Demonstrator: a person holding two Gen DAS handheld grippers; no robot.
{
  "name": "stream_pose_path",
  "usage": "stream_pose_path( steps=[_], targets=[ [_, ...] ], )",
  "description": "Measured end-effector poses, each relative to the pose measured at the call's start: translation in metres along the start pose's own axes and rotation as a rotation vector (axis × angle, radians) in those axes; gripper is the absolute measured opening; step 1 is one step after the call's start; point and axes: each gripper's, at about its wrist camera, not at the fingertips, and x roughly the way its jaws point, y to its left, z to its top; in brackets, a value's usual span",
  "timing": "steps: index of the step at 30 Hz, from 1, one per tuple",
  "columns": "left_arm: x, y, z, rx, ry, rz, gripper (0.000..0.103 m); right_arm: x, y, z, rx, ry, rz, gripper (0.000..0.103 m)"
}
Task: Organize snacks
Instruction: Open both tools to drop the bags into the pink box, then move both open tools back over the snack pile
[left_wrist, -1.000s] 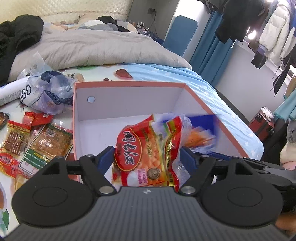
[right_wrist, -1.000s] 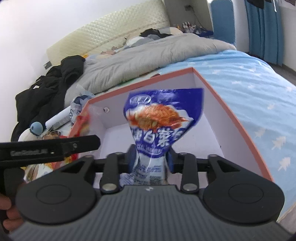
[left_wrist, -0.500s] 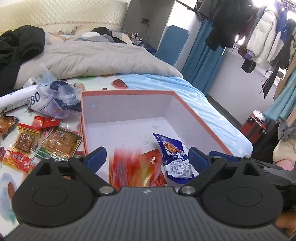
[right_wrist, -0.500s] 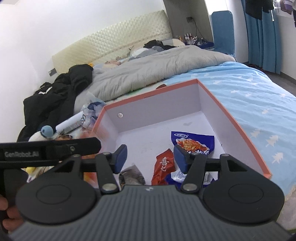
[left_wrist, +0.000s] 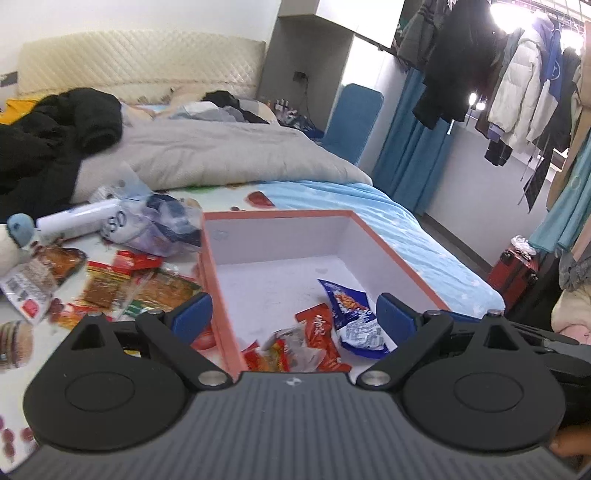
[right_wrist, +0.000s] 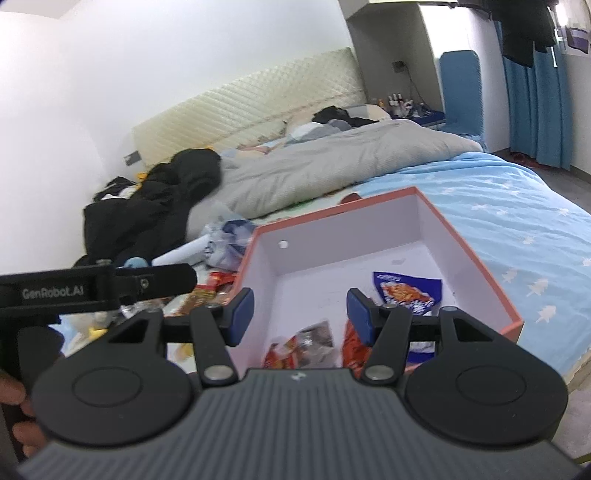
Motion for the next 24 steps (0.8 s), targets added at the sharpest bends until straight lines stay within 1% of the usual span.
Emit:
stream_pose_path(
  steps=[5,10,15,19,24],
  targets=[
    [-0.031,0.01,-0.013,-0.012,-0.014,0.039,0.097,-0.014,0.014,-0.012,-0.009,0.01,0.027,0.059],
    [-0.06,0.026,-0.026,-0.046,-0.023,0.074,0.097,-0.024,0.028,-0.023,-0.027,0.021,0.046,0.059],
    [-0.081,0.037,-0.041,-0.073,-0.025,0.106,0.097,-0.031,0.042,-0.035,-0.052,0.038,0.064,0.058],
    [-0.095,0.046,-0.054,-0.09,-0.013,0.129,0.097,-0.038,0.054,-0.044,-0.082,0.043,0.072,0.058],
    [-0.107,0.057,-0.072,-0.115,0.003,0.158,0.097,-0.043,0.064,-0.057,-0.085,0.067,0.091,0.058]
  ],
)
